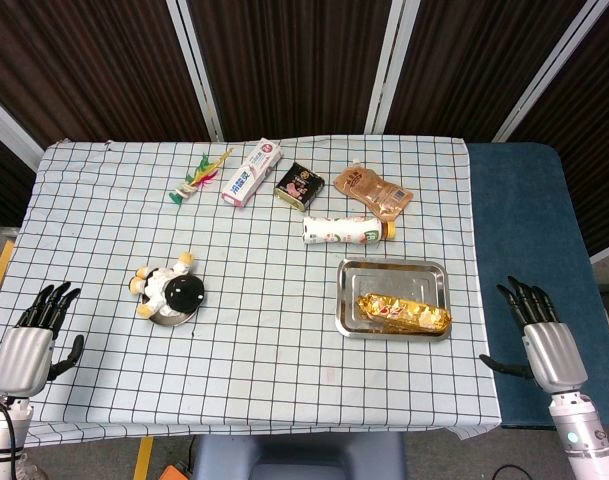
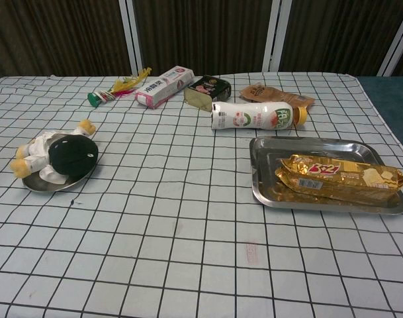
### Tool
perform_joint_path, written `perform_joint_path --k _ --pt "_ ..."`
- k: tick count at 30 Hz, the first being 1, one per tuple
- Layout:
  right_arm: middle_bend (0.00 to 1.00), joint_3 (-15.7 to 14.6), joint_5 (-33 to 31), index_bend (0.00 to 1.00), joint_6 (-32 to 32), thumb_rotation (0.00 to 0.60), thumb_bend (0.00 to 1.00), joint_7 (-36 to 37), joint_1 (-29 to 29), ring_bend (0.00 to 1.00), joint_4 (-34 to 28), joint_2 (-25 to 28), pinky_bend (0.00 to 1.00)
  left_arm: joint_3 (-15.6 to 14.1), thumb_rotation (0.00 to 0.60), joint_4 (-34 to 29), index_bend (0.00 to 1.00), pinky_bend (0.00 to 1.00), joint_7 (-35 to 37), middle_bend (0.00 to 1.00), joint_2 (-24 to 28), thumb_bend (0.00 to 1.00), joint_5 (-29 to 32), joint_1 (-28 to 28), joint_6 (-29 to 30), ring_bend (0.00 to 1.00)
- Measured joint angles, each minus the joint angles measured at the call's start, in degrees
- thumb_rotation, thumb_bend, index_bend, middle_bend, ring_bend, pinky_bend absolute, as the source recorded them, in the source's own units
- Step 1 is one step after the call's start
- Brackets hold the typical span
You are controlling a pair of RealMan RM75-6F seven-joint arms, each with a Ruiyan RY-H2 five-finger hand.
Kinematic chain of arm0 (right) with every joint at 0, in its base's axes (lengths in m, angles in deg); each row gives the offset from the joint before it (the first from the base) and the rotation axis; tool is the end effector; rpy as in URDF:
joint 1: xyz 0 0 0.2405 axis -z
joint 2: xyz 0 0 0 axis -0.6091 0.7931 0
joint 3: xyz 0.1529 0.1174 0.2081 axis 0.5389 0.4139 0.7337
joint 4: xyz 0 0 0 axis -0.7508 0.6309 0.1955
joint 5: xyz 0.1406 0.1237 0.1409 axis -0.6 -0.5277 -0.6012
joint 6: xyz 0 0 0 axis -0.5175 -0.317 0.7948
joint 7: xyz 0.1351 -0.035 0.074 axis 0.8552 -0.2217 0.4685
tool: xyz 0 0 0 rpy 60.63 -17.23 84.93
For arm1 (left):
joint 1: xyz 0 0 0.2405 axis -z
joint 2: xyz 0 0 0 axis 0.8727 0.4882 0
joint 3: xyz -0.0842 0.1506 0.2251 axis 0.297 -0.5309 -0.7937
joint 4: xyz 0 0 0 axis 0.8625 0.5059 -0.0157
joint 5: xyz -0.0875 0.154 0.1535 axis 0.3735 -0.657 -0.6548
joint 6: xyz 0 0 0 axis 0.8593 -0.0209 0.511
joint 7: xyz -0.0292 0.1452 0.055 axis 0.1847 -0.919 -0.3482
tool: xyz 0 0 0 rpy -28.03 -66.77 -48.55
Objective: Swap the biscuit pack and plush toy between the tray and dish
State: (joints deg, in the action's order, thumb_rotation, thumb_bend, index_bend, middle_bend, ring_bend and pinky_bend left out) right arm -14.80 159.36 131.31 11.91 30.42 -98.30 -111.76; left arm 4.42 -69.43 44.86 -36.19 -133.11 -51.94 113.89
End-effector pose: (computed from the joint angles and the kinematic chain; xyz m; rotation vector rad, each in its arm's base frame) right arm -0.3404 -0.2091 0.1177 1.4443 -0.9613 1.0173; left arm -0.3431 0.2253 0.1126 -1.4392 -0.7793 -1.0038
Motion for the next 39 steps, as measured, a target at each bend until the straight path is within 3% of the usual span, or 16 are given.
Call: perform_joint_path --k 22,28,39 --pt "0.00 0.03 1.84 0.00 1.70 0.600 0.04 -0.71 0.00 0.00 4.93 -5.03 0.00 0.49 0.600 -0.73 0.09 0.25 1.08 0.10 0.12 0.47 2.56 0.25 -2.68 0.04" --pt "0.02 0.30 1.74 0.00 1.72 0.600 0.04 -0.51 -0.20 0.08 5.03 -5.17 0.00 0.54 0.600 -1.52 0.10 0.25 2.02 0.11 0.51 0.46 2.48 0.17 -2.45 0.04" --pt "0.12 3.38 -1.88 0.10 -10.43 0.600 0.04 -3.11 -8.00 0.15 7.72 -9.72 0.08 0.84 0.600 -1.55 0.10 0.25 2.83 0.12 0.70 0.47 2.70 0.02 -2.24 0.05"
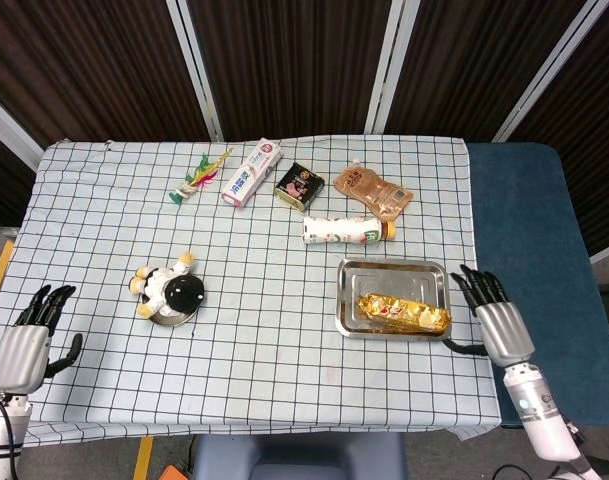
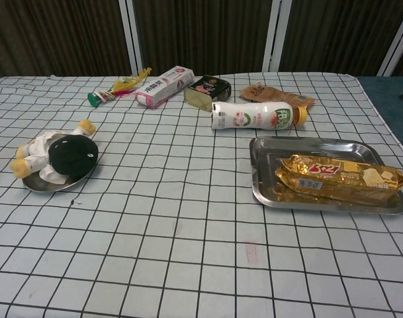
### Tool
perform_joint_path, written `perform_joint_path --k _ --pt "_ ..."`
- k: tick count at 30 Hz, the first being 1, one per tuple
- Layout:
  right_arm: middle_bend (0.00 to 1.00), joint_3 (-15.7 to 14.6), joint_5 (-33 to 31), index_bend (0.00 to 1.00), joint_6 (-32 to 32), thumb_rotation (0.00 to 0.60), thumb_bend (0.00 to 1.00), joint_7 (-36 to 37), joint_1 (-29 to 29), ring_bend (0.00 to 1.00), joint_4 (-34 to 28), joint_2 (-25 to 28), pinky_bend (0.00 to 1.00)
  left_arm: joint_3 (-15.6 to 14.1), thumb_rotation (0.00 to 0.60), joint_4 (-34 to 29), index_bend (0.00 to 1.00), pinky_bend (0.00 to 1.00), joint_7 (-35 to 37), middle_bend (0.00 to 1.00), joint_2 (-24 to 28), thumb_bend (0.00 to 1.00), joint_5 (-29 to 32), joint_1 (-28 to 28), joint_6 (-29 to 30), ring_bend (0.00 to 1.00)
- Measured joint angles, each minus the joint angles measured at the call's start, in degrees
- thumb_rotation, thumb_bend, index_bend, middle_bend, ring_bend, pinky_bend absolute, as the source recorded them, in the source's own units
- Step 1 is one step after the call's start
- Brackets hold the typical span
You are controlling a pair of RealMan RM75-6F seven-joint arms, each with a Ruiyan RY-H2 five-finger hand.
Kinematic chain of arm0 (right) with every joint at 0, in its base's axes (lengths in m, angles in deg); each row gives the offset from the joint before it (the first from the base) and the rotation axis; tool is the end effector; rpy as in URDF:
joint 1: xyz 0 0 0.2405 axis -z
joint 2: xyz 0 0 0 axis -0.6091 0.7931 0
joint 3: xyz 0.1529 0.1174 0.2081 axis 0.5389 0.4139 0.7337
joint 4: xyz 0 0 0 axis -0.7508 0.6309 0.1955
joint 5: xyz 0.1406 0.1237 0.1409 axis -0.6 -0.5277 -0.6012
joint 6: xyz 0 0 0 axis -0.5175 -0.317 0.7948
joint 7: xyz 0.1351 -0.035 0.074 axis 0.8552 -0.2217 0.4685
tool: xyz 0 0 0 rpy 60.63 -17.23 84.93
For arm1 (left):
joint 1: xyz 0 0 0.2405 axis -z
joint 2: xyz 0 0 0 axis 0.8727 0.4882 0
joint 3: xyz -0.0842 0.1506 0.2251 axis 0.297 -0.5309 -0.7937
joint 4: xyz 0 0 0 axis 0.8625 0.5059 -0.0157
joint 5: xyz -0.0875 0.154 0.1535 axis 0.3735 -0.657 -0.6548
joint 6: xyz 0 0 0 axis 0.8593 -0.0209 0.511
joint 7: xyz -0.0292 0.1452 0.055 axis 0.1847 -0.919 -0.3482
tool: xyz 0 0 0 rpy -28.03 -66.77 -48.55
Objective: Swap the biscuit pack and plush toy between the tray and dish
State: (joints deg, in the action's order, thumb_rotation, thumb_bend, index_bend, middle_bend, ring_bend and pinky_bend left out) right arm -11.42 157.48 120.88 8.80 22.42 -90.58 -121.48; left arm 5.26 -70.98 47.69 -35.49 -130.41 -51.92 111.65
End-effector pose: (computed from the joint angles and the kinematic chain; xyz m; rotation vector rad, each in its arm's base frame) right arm -0.3236 -0.2697 0.0535 1.5698 -0.9657 0.9975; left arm -0.3468 0.2292 0.1142 -1.3934 -0.8682 -1.0142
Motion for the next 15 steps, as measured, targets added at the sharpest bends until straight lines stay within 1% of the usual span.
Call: perform_joint_path --k 3,6,11,15 --pt "0.15 0.60 -1.38 0.16 -4.33 0.600 0.04 -0.90 -2.78 0.17 1.04 -1.81 0.08 0.10 0.600 -0.09 0.10 0.25 0.34 0.12 0.12 0.47 0.24 -0.10 0.01 0.05" --pt "0.18 1.25 -2.69 0.22 -6.93 0.600 0.04 -2.04 -5.27 0.20 3.04 -4.37 0.10 0.21 0.600 -0.15 0.10 0.25 0.72 0.12 0.25 0.47 0.35 -0.15 0.04 0.05" --pt "0.24 2.34 -4.66 0.32 -9.53 0.600 0.04 -3.54 -7.81 0.26 5.85 -7.77 0.15 0.27 0.600 -0.28 0.10 0.25 1.02 0.12 0.46 0.46 0.26 -0.19 0.16 0.05" --pt "0.27 2.84 -5.52 0.36 -11.29 0.600 0.04 -3.69 -9.63 0.29 7.55 -9.67 0.18 0.36 0.600 -0.37 0.10 0.25 0.95 0.12 0.58 0.47 0.33 -0.25 0.26 0.05"
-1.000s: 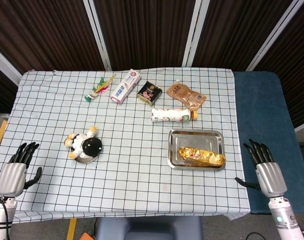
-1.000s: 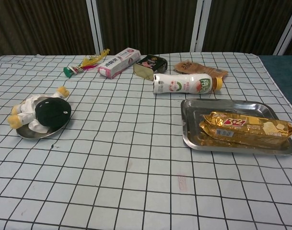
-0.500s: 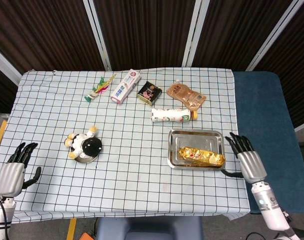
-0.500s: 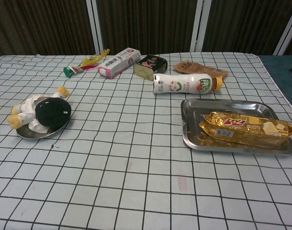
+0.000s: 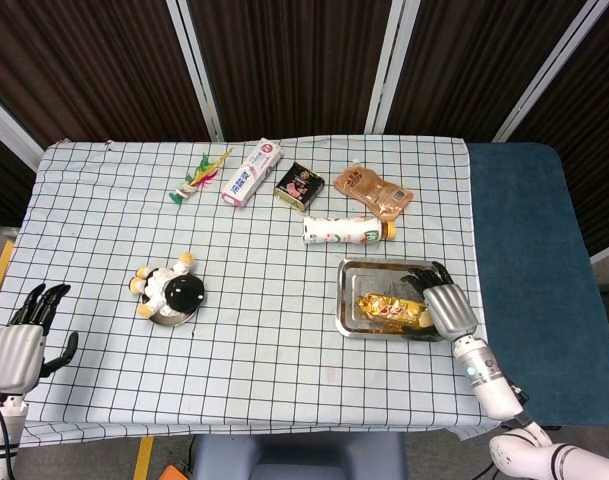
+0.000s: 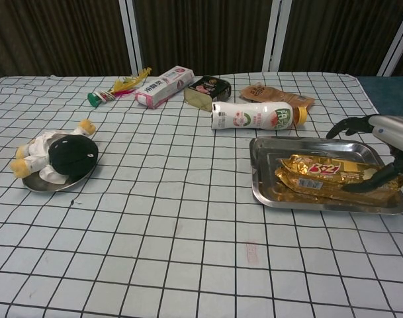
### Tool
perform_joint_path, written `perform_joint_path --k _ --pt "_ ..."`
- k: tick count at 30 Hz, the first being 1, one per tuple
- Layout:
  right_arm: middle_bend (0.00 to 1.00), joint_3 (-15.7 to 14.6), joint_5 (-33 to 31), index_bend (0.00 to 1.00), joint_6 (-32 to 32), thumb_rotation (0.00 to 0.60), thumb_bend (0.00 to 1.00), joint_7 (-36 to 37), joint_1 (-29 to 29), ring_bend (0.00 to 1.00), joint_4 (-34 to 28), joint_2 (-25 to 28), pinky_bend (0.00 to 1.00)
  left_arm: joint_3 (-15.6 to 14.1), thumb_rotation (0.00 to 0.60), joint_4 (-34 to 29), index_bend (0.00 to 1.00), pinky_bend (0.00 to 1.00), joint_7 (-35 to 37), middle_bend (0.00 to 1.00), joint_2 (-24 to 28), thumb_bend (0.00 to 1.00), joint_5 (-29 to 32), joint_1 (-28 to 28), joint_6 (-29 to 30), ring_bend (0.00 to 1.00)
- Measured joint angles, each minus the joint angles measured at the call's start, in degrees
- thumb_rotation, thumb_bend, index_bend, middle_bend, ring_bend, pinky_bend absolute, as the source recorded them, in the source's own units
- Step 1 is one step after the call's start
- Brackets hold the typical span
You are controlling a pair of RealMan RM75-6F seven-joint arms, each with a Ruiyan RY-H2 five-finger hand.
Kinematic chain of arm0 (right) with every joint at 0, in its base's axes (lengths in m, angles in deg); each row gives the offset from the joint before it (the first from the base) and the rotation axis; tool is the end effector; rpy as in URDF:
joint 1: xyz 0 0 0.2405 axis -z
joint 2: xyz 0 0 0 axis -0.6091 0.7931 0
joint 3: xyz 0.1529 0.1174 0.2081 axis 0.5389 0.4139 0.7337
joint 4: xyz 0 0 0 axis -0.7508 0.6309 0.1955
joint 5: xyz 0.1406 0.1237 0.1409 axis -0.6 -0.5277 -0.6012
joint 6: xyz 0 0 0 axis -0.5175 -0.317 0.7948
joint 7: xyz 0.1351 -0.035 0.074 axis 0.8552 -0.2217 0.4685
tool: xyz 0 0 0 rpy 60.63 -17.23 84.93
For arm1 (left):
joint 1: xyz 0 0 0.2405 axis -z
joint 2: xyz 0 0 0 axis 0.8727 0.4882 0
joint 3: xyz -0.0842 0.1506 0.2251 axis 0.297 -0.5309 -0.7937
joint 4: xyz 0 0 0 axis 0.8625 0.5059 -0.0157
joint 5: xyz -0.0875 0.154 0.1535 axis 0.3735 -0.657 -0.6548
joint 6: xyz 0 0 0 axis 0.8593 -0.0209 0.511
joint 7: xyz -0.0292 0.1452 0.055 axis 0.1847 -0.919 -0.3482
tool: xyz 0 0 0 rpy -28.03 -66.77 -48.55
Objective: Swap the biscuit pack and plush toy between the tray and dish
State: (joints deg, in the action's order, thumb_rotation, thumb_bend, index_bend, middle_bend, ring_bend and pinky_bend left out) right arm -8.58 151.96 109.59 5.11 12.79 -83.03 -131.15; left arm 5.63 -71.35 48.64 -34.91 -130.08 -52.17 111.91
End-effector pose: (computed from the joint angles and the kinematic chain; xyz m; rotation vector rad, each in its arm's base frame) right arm -0.2912 -0.3300 -0.0131 1.6811 -1.0030 0.9447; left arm -0.3476 0.2291 0.1194 -1.3750 -0.8751 -1.0255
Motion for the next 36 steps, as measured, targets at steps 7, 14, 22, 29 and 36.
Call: perform_joint_path --k 7,14,22,29,36 --pt "0.29 0.29 -0.99 0.39 -1.05 0.600 0.04 -0.34 -1.72 0.32 3.54 -2.95 0.20 0.13 0.600 -0.25 0.10 0.25 0.25 0.12 0.36 0.46 0.34 -0.12 -0.09 0.05" --pt "0.31 0.47 -3.16 0.42 -3.36 0.600 0.04 -1.70 -3.19 0.34 5.47 -4.62 0.22 0.17 0.600 -0.44 0.10 0.25 0.11 0.12 0.55 0.46 0.37 -0.20 -0.04 0.05" --pt "0.47 0.36 -2.98 0.66 -1.74 0.600 0.23 -1.82 -3.64 0.55 8.47 -6.66 0.43 0.22 0.600 -0.54 0.10 0.25 0.40 0.12 0.72 0.46 0.47 -0.29 -0.07 0.05" --pt "0.60 0.15 -2.53 0.83 -0.26 0.600 0.43 -1.13 -3.63 0.72 9.09 -7.33 0.65 0.26 0.600 -0.70 0.10 0.25 0.65 0.12 0.92 0.46 0.63 -0.36 -0.14 0.05" --pt "0.61 1.41 -0.66 0.84 2.73 0.600 0.43 0.78 -4.97 0.75 9.20 -7.98 0.68 0.26 0.600 -1.00 0.10 0.25 0.12 0.12 1.13 0.46 0.84 -0.42 -0.31 0.06"
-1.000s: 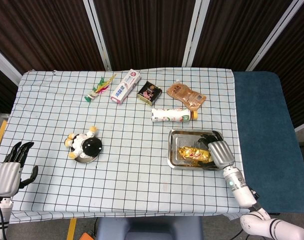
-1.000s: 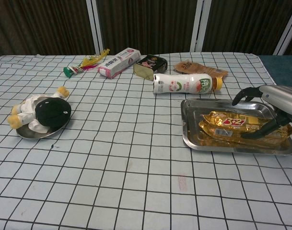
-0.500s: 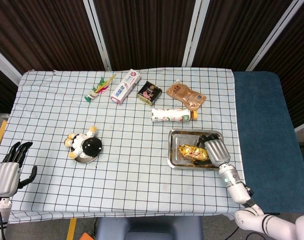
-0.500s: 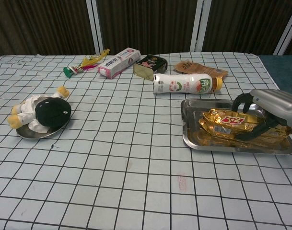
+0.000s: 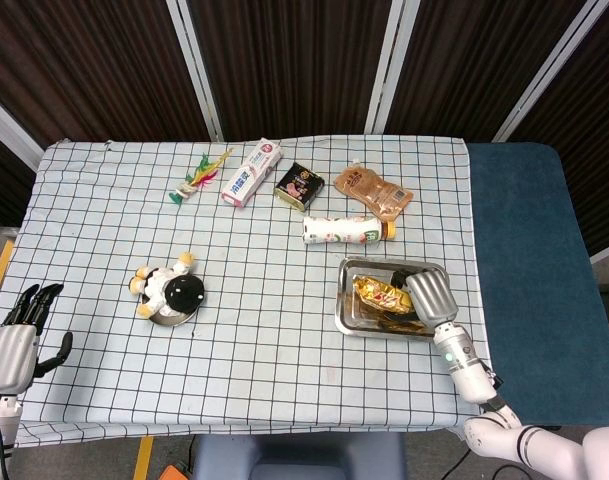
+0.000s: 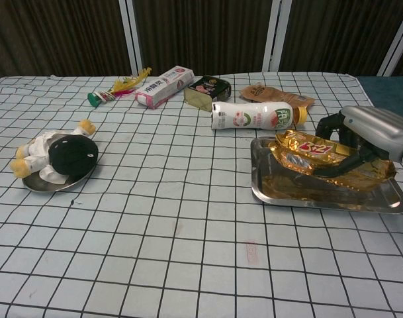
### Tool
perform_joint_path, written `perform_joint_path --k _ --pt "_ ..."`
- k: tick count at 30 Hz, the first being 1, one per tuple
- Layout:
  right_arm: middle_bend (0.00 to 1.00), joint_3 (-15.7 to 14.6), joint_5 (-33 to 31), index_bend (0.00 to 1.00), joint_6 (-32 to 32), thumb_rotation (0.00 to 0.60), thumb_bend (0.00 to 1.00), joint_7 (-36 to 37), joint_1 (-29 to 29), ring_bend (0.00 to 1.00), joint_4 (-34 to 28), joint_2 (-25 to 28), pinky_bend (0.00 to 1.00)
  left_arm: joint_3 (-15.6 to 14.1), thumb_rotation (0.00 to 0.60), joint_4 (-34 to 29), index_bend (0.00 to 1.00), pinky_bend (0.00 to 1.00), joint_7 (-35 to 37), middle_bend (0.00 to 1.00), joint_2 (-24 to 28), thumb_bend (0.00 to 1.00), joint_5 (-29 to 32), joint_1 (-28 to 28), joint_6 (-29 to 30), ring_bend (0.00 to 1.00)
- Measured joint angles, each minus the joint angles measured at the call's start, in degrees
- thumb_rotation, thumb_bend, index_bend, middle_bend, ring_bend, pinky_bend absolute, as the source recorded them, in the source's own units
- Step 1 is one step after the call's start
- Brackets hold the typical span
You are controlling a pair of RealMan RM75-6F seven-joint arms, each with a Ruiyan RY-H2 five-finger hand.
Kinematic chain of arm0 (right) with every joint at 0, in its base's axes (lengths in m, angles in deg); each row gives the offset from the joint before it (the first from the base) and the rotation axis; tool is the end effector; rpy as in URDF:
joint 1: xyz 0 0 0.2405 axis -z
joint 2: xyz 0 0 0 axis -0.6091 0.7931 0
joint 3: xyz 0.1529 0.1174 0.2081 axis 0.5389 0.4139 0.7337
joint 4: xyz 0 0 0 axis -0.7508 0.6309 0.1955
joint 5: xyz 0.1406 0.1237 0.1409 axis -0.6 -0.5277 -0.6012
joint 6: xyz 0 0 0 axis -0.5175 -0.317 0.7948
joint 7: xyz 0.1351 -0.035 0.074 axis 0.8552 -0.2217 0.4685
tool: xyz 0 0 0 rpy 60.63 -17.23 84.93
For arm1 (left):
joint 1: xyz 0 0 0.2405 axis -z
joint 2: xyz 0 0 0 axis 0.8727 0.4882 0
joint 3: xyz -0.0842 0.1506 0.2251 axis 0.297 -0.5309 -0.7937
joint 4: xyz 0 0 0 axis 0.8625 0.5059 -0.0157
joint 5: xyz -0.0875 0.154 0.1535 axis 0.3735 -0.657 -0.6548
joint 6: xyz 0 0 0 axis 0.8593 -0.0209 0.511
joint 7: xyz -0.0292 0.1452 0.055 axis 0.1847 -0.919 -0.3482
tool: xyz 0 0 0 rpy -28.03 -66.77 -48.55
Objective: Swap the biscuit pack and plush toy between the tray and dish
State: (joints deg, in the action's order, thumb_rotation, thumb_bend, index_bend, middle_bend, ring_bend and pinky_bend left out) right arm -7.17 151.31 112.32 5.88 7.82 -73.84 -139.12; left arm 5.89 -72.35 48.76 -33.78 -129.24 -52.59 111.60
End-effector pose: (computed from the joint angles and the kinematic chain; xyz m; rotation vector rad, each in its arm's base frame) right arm -0.2658 -0.3619 -0.0384 1.6518 -0.9235 1.0301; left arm -0.3499 0.2275 0.1258 -1.3586 -0.8856 -1.0133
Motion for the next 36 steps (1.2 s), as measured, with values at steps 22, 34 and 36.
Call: perform_joint_path --k 22,34,36 --pt "0.62 9.58 -1.90 0.84 -11.37 0.600 0.43 0.08 -23.16 0.75 16.17 -14.93 0.68 0.12 0.600 1.31 0.10 0.25 -6.20 0.14 -0.17 0.46 -1.11 -0.49 2.29 0.07" --pt "0.61 8.88 1.02 0.83 -11.03 0.600 0.43 13.84 -34.41 0.65 43.37 -29.05 0.66 -0.14 0.600 2.43 0.12 0.24 -5.40 0.15 -0.10 0.47 -0.81 -0.17 0.83 0.08" --pt "0.54 8.25 1.68 0.76 -10.41 0.600 0.42 16.09 -36.12 0.51 47.00 -31.08 0.60 -0.19 0.600 2.52 0.12 0.24 -5.46 0.15 -0.12 0.47 -0.79 -0.09 0.68 0.08"
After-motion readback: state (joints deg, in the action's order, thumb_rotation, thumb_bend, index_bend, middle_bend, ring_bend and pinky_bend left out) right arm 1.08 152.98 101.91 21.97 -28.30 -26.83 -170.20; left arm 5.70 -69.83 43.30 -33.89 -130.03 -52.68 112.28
